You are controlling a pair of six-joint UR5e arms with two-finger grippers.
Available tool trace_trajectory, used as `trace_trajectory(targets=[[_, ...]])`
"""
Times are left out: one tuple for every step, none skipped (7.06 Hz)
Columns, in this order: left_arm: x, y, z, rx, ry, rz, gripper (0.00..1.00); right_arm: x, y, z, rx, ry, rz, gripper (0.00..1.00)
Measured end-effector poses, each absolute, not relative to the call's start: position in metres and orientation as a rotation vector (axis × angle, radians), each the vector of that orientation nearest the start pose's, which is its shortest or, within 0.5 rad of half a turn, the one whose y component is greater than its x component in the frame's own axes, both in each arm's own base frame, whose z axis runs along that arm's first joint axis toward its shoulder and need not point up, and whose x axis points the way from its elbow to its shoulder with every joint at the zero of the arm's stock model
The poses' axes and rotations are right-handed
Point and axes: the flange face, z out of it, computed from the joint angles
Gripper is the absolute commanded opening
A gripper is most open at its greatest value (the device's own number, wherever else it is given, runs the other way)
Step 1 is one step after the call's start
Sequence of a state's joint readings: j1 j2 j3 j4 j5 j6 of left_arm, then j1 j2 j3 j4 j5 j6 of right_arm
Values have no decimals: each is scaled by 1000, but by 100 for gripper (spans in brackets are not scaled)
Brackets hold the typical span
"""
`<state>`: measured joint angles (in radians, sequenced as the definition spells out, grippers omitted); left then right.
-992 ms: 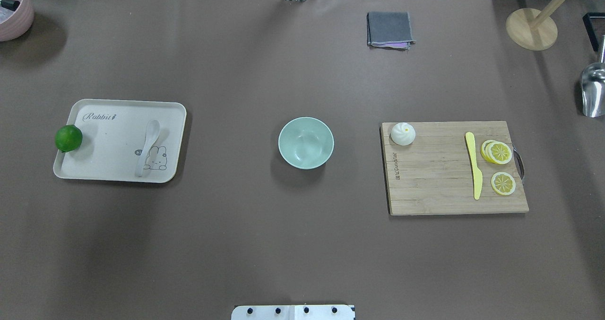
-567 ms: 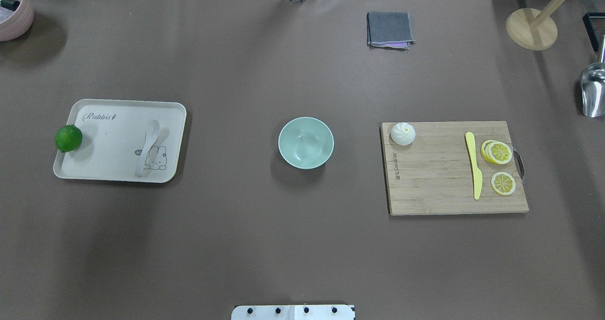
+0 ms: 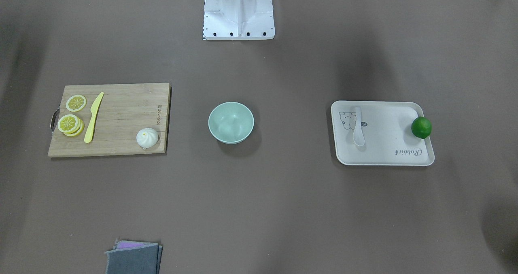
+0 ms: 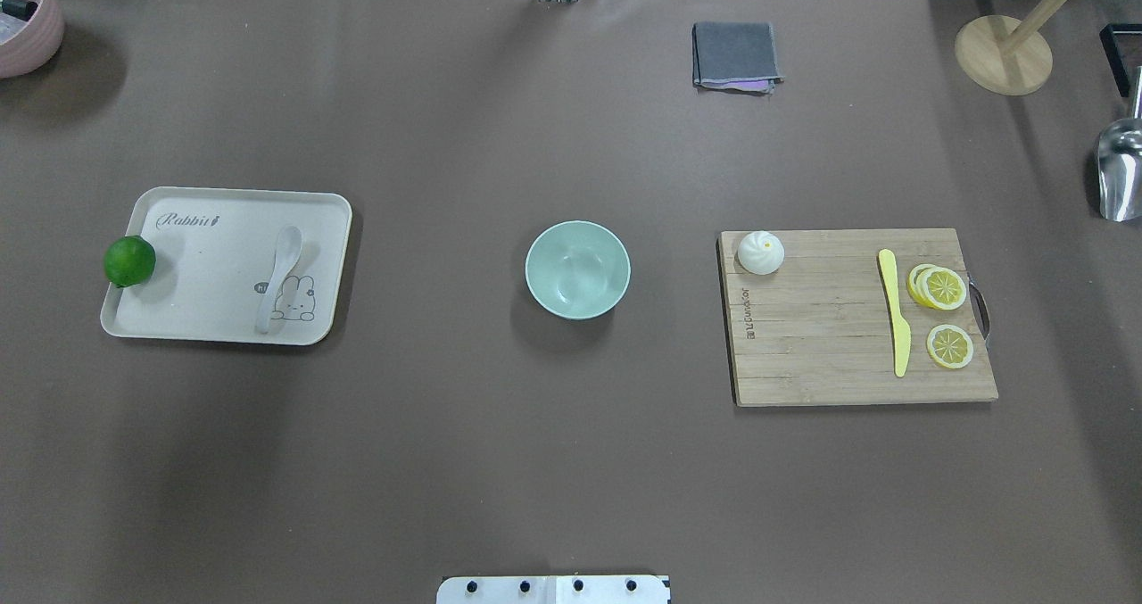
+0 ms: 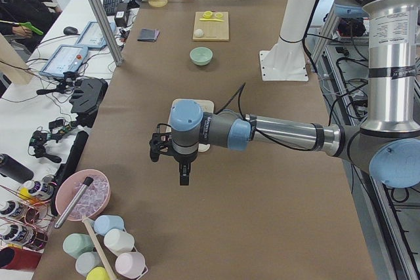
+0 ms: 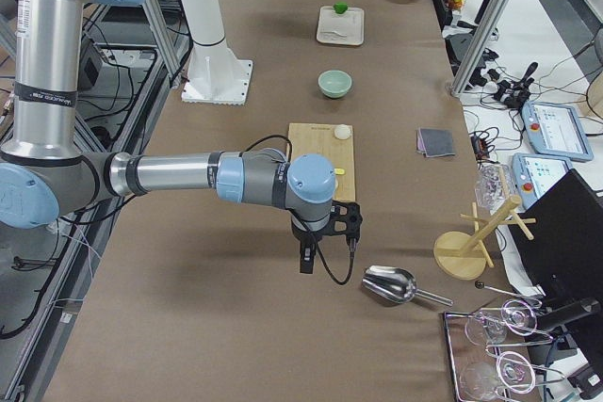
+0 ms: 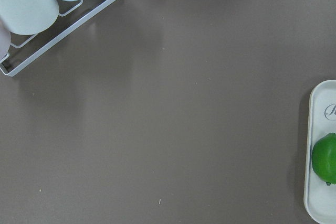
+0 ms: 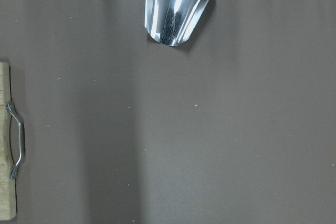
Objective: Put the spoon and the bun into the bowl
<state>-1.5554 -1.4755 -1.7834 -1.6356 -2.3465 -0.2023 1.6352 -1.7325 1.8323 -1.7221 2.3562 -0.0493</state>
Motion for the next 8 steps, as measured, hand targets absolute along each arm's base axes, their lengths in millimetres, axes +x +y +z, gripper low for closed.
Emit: trace_trajectory(targets=[[-56,-459,592,89,790,-105,98,90,-413,619,-5,-787,35,100],[-56,-457,591,95,791,-103,98,90,-413,619,-5,-787,35,100],[-56,-457,589,109,794,-97,98,90,-413,619,-5,-787,35,100],[-56,-458,584,128,796,-90,98,89,-413,618,-4,-789,35,100],[-56,-460,572,172,801,-76,98,89,-414,612,7,-797,31,100],[-55,-463,552,249,809,-52,98,88,-413,606,18,-807,28,100],[-52,-470,531,342,819,-19,98,87,-413,601,25,-823,25,100],[-46,-476,516,421,837,16,98,85,-416,591,44,-846,16,100]])
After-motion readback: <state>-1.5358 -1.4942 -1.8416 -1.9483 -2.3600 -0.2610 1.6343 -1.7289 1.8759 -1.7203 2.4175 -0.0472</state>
